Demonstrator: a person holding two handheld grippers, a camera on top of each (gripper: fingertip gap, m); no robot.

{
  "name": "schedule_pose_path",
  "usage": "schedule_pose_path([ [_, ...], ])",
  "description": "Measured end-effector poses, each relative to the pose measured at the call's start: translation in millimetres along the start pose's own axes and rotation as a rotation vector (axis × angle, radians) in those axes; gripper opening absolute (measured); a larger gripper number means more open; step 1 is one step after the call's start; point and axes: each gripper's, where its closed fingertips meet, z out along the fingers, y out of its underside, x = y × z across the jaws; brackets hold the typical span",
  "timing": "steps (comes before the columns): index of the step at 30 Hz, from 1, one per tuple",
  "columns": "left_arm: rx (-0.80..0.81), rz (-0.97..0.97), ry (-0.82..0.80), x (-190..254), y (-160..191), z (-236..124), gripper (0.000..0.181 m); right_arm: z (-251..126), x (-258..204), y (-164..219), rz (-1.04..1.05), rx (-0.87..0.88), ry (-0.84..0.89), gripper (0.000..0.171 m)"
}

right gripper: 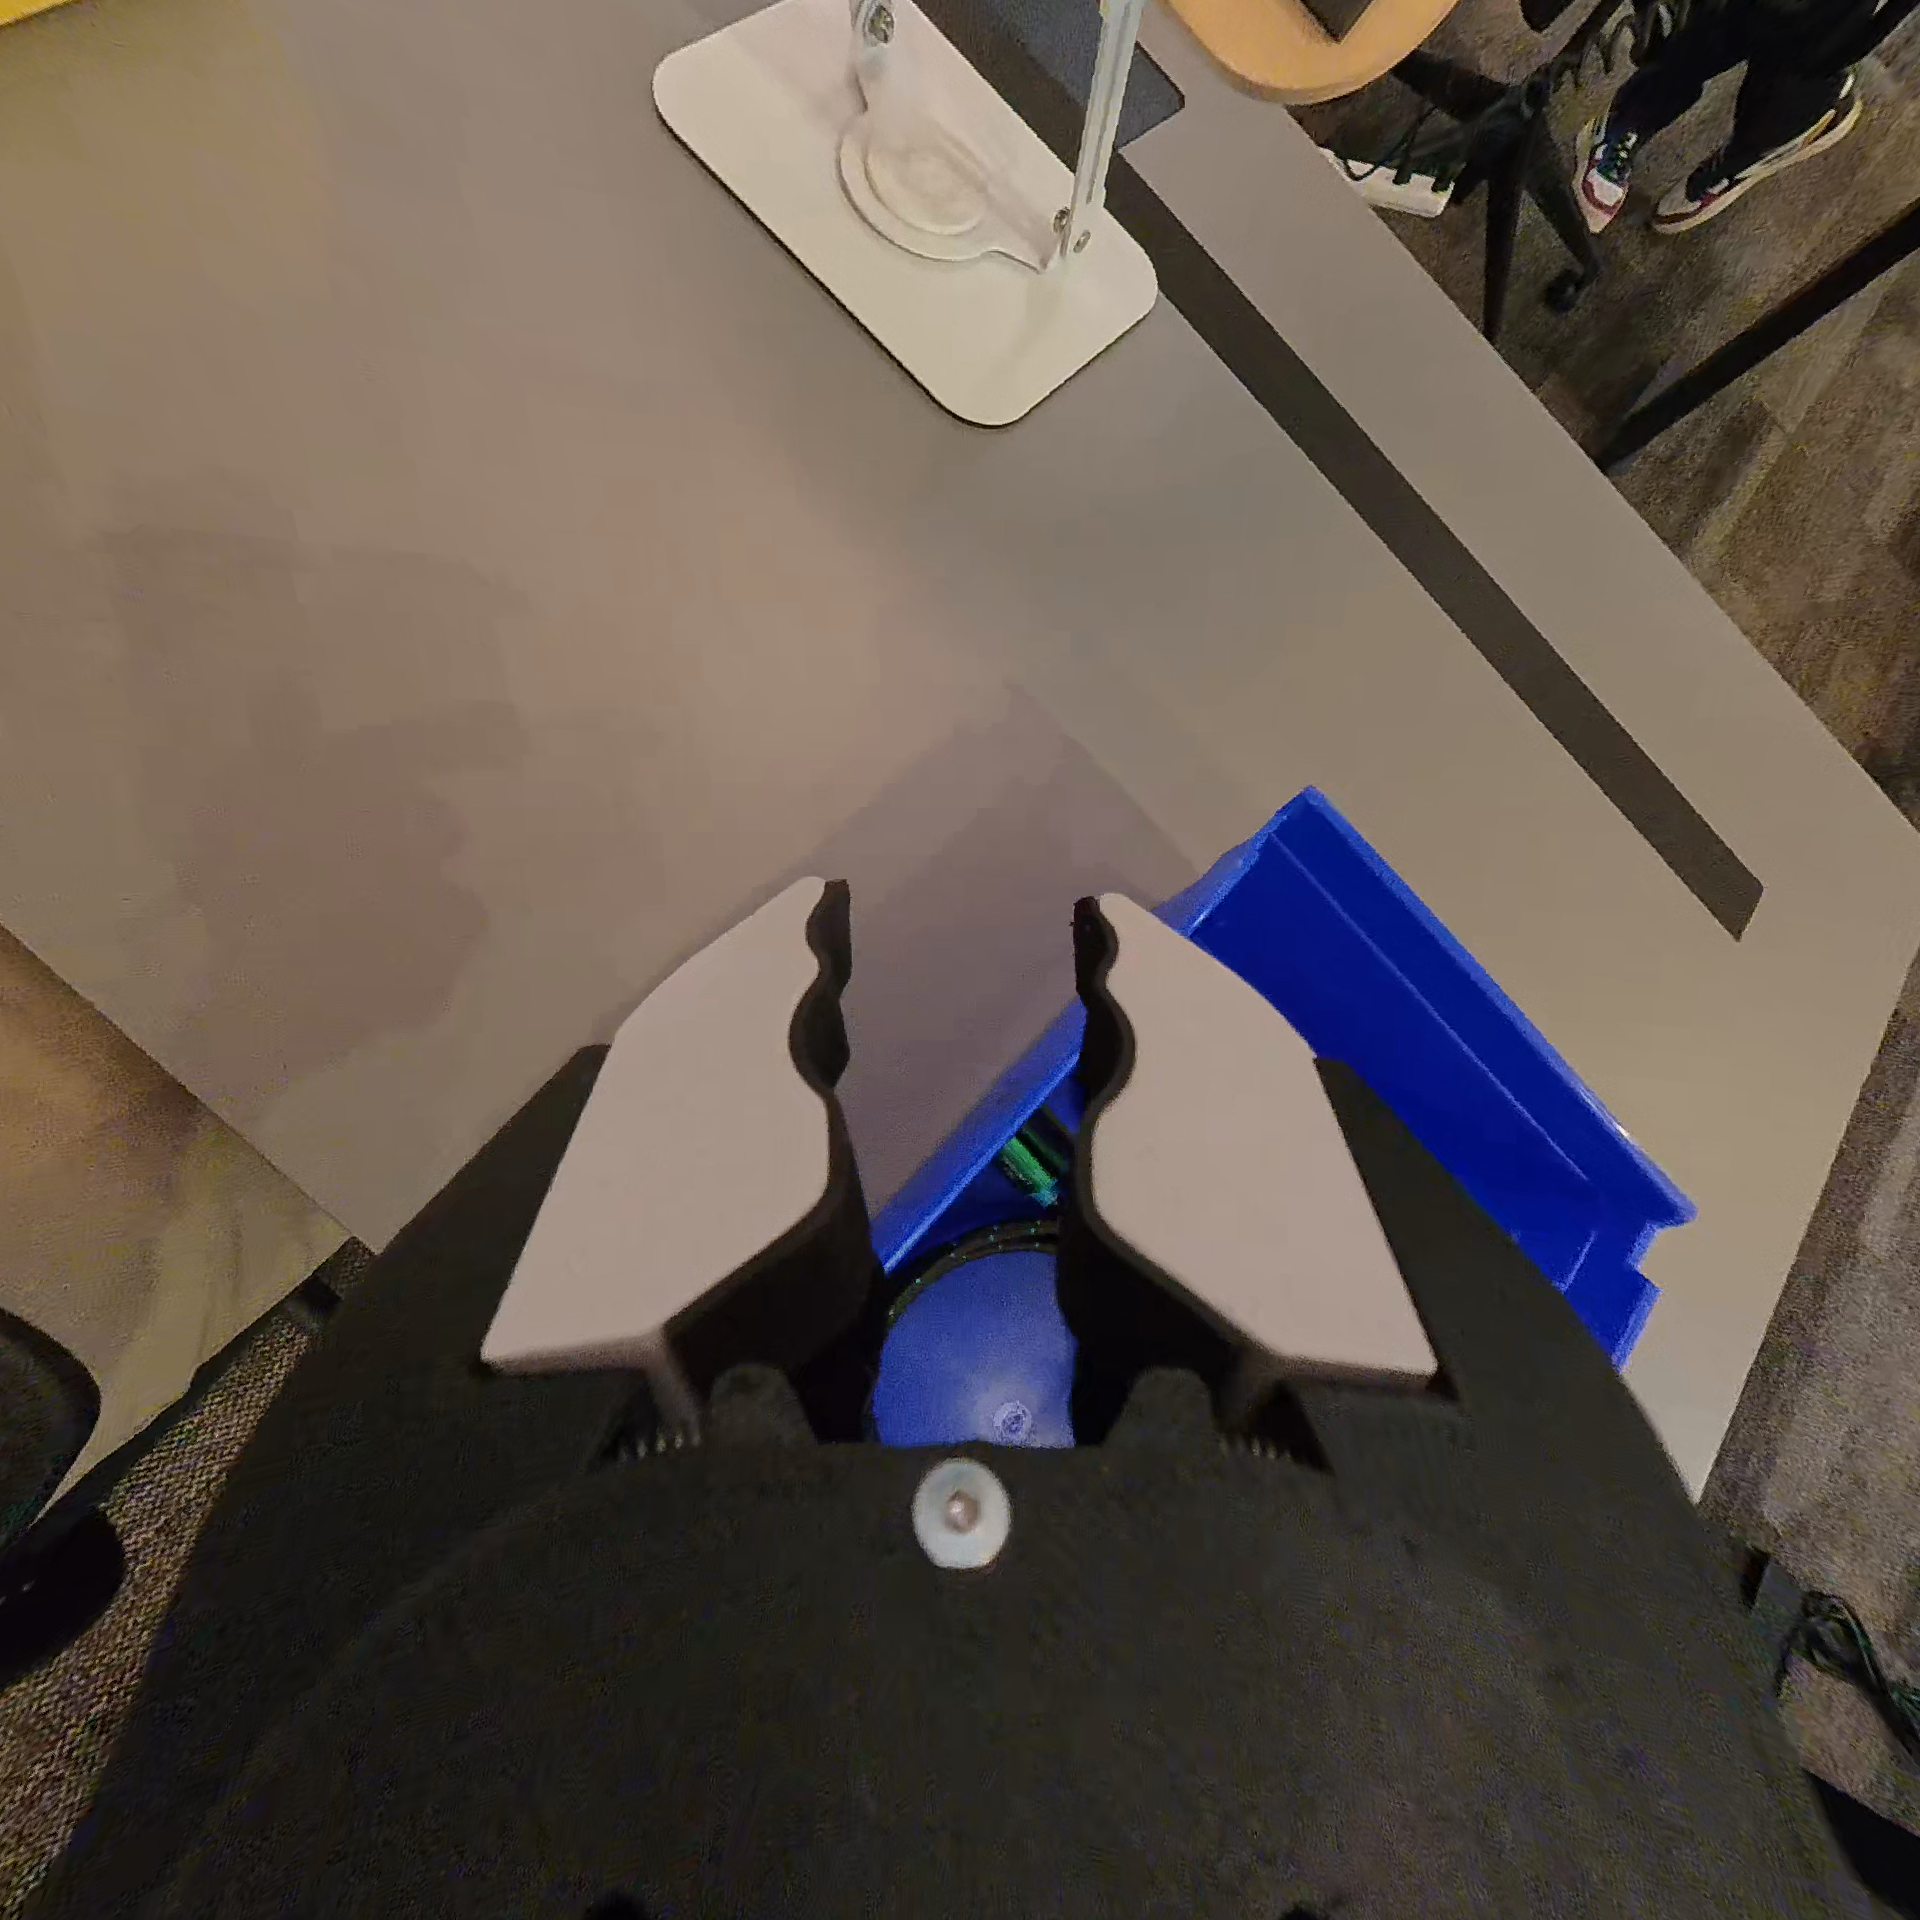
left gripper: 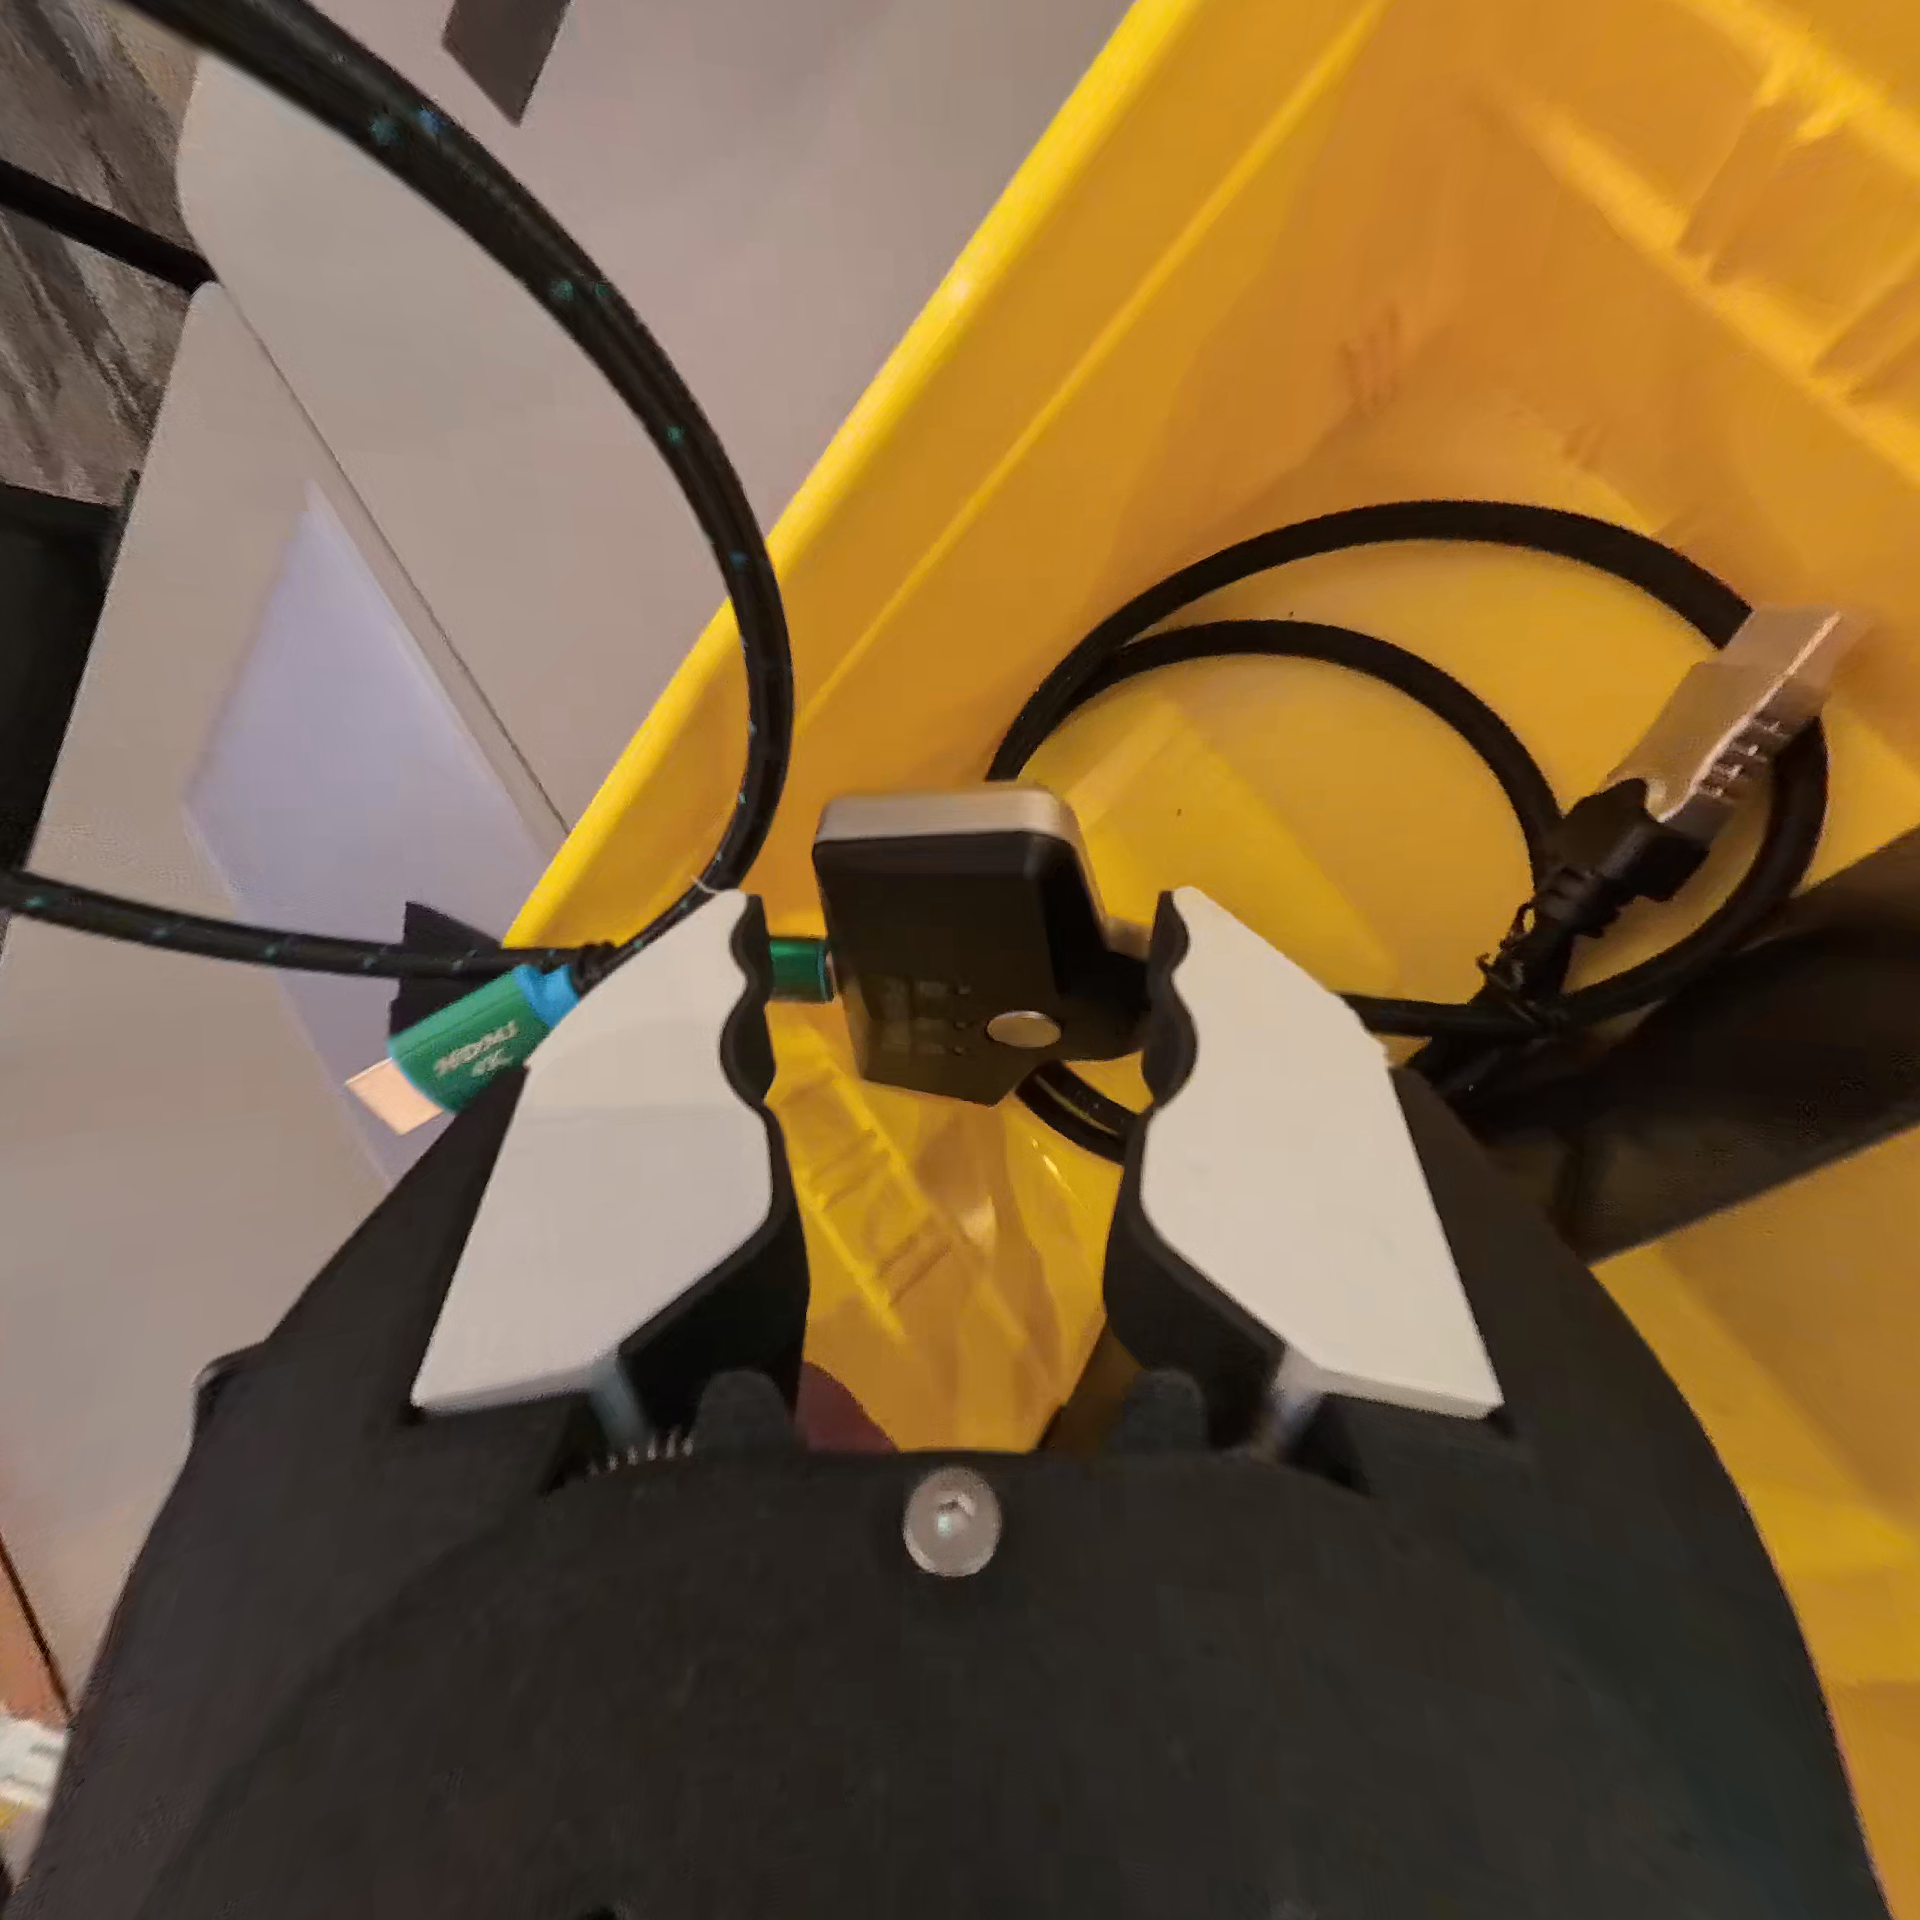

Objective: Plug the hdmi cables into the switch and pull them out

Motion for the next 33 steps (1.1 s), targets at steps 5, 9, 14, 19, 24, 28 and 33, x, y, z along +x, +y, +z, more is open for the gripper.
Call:
schedule_pose_path([
  [5,-0.022,-0.015,0.014,1,-1,9,0.054,1,-6,-4,-0.014,0.010,-0.009,0.040],
  [9,0.043,-0.022,-0.009,-4,-7,-3,0.053,-2,-14,-11,-0.031,0.029,-0.019,0.040],
  [14,0.194,0.032,-0.098,-15,-27,-47,0.053,-8,-35,-35,-0.077,0.089,-0.053,0.041],
  [19,0.362,0.070,-0.208,-30,-54,-107,0.053,-11,-66,-68,-0.151,0.157,-0.099,0.041],
  [24,0.482,0.133,-0.322,-42,-78,-161,0.053,-11,-100,-99,-0.217,0.218,-0.158,0.043],
  [28,0.595,0.228,-0.361,-38,-101,-202,0.053,-9,-131,-124,-0.237,0.294,-0.241,0.044],
  [33,0.766,0.382,-0.312,-1,-139,-250,0.053,-8,-166,-155,-0.236,0.383,-0.358,0.050],
])
